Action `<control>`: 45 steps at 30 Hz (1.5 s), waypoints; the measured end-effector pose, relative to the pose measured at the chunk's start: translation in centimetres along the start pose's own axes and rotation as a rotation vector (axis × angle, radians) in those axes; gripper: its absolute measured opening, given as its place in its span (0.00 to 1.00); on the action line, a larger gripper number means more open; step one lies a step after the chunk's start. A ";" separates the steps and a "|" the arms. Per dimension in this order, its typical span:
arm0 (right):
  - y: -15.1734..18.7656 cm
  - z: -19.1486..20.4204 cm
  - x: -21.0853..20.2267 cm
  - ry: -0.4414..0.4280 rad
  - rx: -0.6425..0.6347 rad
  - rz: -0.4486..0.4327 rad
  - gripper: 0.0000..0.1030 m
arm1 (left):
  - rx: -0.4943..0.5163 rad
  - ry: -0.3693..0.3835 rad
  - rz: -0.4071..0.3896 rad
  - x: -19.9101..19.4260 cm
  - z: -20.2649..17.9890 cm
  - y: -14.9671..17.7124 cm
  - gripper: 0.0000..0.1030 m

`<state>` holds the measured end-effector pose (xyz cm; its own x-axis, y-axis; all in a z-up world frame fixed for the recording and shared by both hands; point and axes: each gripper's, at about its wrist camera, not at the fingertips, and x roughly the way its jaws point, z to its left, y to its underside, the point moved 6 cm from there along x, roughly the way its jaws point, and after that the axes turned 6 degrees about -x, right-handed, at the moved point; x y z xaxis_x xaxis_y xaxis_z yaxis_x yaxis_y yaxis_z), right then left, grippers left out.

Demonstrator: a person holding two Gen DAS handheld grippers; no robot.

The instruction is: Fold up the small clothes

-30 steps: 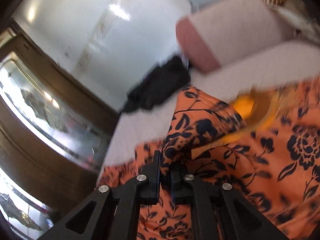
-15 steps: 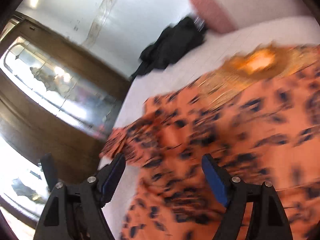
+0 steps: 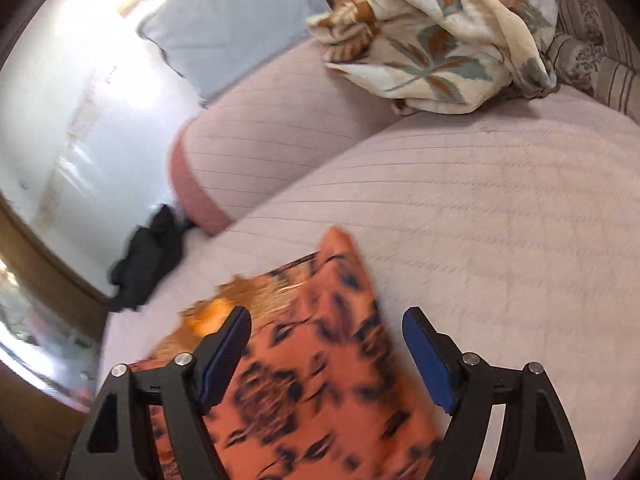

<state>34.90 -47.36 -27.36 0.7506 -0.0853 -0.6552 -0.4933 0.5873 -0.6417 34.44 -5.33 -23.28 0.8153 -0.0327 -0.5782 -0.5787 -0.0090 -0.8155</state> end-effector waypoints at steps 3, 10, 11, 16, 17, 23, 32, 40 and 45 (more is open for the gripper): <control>-0.3 -1.2 2.5 0.041 -0.024 0.094 0.78 | 0.056 -0.005 0.022 1.6 -1.6 0.0 1.00; -0.3 -0.5 5.4 0.096 -0.149 0.119 0.10 | -0.012 -0.054 0.143 4.9 0.2 0.9 0.46; -0.9 -0.7 5.0 0.111 -0.144 0.094 0.09 | -0.055 -0.040 0.189 5.5 0.9 1.3 0.36; -3.1 -4.5 4.2 0.209 -0.041 0.038 0.02 | -0.229 -0.066 0.280 6.7 4.4 2.3 0.33; -3.3 -5.7 4.5 0.243 -0.021 0.041 0.02 | -0.238 -0.059 0.286 6.7 4.4 2.3 0.33; -1.9 -6.8 3.2 0.067 0.147 0.035 0.06 | -0.210 0.009 0.240 5.6 2.7 1.7 0.63; 3.4 4.1 -1.8 -0.140 -0.152 0.054 0.06 | 0.107 0.037 0.294 6.1 -3.1 3.7 0.68; 10.3 4.9 2.0 -0.082 -0.202 0.287 0.07 | 0.092 -0.001 0.411 7.8 -1.9 5.0 0.72; 10.5 4.3 1.1 -0.101 -0.202 0.307 0.06 | -0.006 -0.016 0.436 8.2 0.5 4.3 0.74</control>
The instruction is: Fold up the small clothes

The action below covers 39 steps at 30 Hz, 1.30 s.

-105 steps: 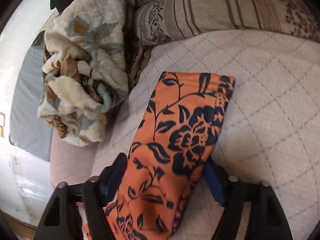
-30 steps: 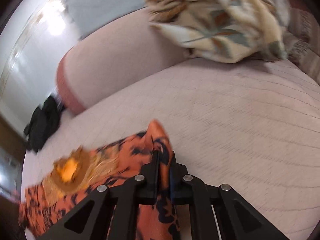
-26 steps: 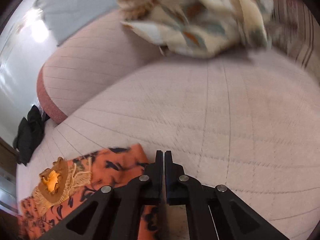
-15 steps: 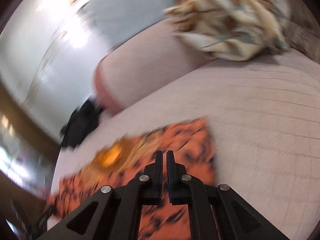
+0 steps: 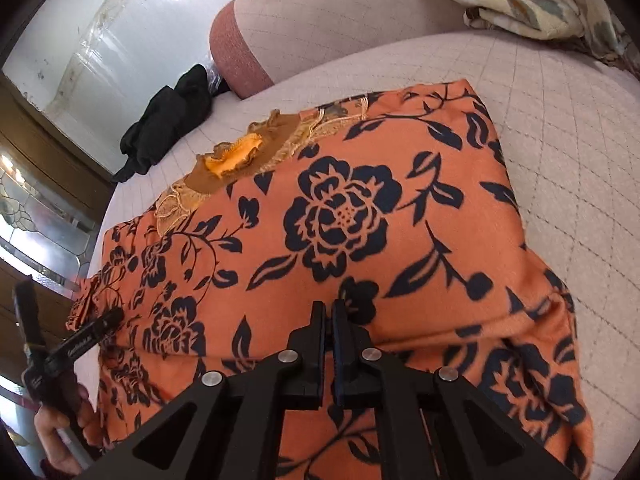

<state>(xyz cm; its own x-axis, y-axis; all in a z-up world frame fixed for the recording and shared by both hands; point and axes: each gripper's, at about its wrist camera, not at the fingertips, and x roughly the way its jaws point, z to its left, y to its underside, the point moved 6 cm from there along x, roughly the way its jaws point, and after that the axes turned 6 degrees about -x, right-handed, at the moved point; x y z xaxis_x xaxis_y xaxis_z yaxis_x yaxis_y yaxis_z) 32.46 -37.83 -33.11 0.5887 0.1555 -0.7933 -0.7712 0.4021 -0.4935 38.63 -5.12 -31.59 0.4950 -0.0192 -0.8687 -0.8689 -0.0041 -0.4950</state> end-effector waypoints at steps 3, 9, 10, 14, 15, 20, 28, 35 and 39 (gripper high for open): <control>-1.0 0.9 -0.6 0.011 -0.011 0.010 0.06 | -0.031 -0.011 -0.016 -0.5 0.8 -0.3 0.74; -4.0 5.6 1.7 -0.043 -0.056 -0.009 0.06 | -0.026 -0.013 -0.006 -0.4 0.8 -0.1 0.74; -4.2 6.2 2.3 -0.042 -0.060 -0.003 0.06 | -0.020 -0.015 0.005 -0.1 0.7 -0.1 0.76; -4.0 7.4 5.3 -0.025 -0.064 0.032 0.07 | 0.016 -0.048 0.020 0.7 0.2 0.1 0.85; -4.0 7.6 5.2 -0.019 -0.079 0.001 0.07 | 0.018 -0.049 0.019 0.7 0.1 0.1 0.85; -2.8 7.0 4.4 -0.047 -0.096 0.022 0.06 | 0.042 -0.056 -0.019 -0.2 -0.3 -0.1 0.85; 0.1 3.3 1.9 -0.114 -0.122 -0.037 0.04 | 0.182 0.051 -0.064 -1.8 -5.0 1.1 0.85; 1.0 3.2 1.3 -0.091 -0.124 -0.103 0.04 | 0.170 0.079 0.050 0.5 -5.9 2.2 0.89; 1.1 2.7 1.3 -0.130 -0.088 -0.132 0.04 | 0.179 0.061 0.031 0.7 -6.8 2.7 0.95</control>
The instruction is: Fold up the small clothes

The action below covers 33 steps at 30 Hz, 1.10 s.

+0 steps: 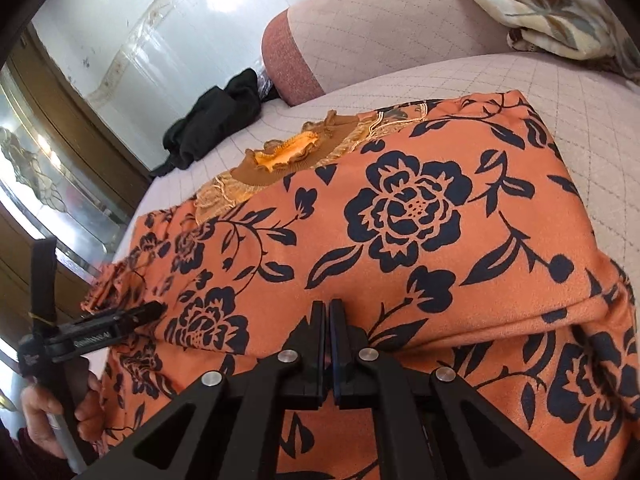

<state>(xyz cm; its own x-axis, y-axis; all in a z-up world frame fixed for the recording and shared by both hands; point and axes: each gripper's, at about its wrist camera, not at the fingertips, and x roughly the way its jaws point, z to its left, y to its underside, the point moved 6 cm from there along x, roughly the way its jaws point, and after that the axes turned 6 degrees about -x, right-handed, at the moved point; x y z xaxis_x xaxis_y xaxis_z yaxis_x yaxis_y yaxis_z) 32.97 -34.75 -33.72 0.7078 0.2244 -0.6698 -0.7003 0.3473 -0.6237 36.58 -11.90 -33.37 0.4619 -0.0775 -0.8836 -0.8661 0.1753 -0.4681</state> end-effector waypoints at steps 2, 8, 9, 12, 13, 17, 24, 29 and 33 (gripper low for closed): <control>0.1 -0.5 0.0 -0.044 0.036 -0.014 0.04 | 0.007 -0.016 -0.014 0.1 -0.4 0.2 1.00; 0.3 -1.3 0.1 -0.087 0.080 -0.026 0.04 | -0.028 -0.035 -0.015 0.0 -0.3 0.2 1.00; 0.3 -1.0 0.1 -0.064 0.060 -0.026 0.04 | -0.032 -0.039 -0.016 0.0 -0.2 0.2 1.00; 0.2 -0.2 0.2 0.012 -0.002 -0.021 0.04 | -0.039 -0.047 -0.014 0.2 0.1 -0.1 1.00; 0.2 -0.2 0.3 0.025 -0.013 -0.019 0.04 | -0.040 -0.047 -0.011 0.2 0.0 -0.1 1.00; 0.3 0.3 0.6 0.096 -0.067 -0.009 0.04 | -0.030 -0.039 0.004 0.2 0.1 -0.3 1.00; 0.2 2.2 1.2 0.276 -0.203 0.035 0.03 | -0.047 -0.110 -0.109 -3.6 3.0 -3.1 1.00; -1.7 7.6 2.7 0.375 -0.224 0.241 0.07 | -0.276 -0.176 -0.128 -5.4 11.6 -4.1 1.00; -5.1 16.2 3.7 0.211 -0.279 0.191 0.07 | -0.500 -0.229 -0.056 -4.5 20.9 -3.0 1.00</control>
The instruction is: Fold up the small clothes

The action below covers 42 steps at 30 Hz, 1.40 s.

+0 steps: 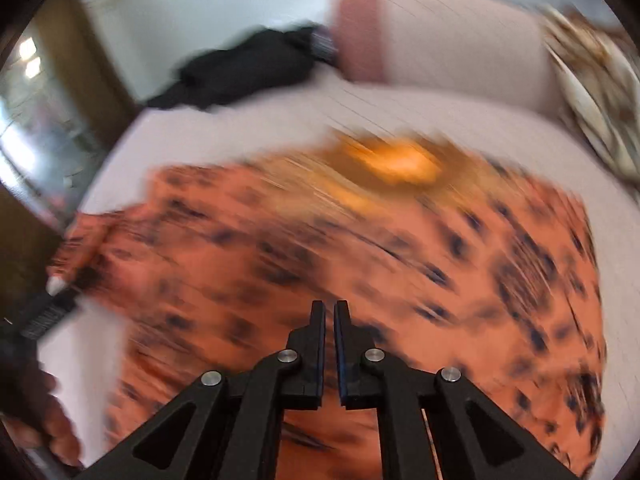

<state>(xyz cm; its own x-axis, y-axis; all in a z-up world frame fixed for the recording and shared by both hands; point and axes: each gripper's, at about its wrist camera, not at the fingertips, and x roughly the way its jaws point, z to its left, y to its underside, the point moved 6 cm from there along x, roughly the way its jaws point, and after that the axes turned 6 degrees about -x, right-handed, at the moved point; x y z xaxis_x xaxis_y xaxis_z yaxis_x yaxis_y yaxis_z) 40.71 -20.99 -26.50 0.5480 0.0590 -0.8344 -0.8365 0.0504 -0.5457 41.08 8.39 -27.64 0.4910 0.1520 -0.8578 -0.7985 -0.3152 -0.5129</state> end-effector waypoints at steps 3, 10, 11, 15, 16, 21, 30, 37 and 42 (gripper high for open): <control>-3.4 7.4 0.7 -0.107 -0.136 0.015 0.07 | -0.167 -0.017 0.042 1.6 6.0 -1.5 1.00; -4.8 18.4 5.7 -0.443 -0.012 0.123 0.07 | -0.289 -0.083 0.070 3.3 13.6 -2.4 1.00; -4.7 19.1 6.1 -0.465 0.011 0.125 0.07 | -0.294 -0.084 0.074 3.5 14.2 -2.4 1.00; -4.0 21.5 8.6 -0.534 0.103 0.142 0.07 | -0.297 -0.090 0.081 3.7 15.8 -2.2 1.00; -3.8 21.8 8.8 -0.531 0.111 0.152 0.07 | -0.299 -0.086 0.086 3.9 16.0 -2.2 1.00; -3.3 22.1 9.9 -0.568 0.155 0.163 0.07 | -0.309 -0.061 0.114 4.7 16.6 -2.0 1.00; -2.2 19.2 11.1 -0.646 0.319 0.183 0.06 | -0.295 -0.039 0.116 4.1 15.4 -1.9 1.00; -3.3 18.5 8.5 -0.782 0.311 0.099 0.84 | -0.319 -0.032 0.123 4.0 15.4 -1.8 1.00; -3.7 21.0 7.7 -0.799 0.242 0.156 0.85 | -0.305 -0.037 0.124 4.0 14.8 -1.8 1.00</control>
<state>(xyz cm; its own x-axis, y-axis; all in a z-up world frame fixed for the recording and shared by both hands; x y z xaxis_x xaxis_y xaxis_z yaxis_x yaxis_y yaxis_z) 48.20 0.25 -29.34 0.3453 0.7646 -0.5442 -0.9275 0.1898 -0.3220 39.31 23.44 -30.62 0.3792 0.1266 -0.9166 -0.7078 -0.5984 -0.3754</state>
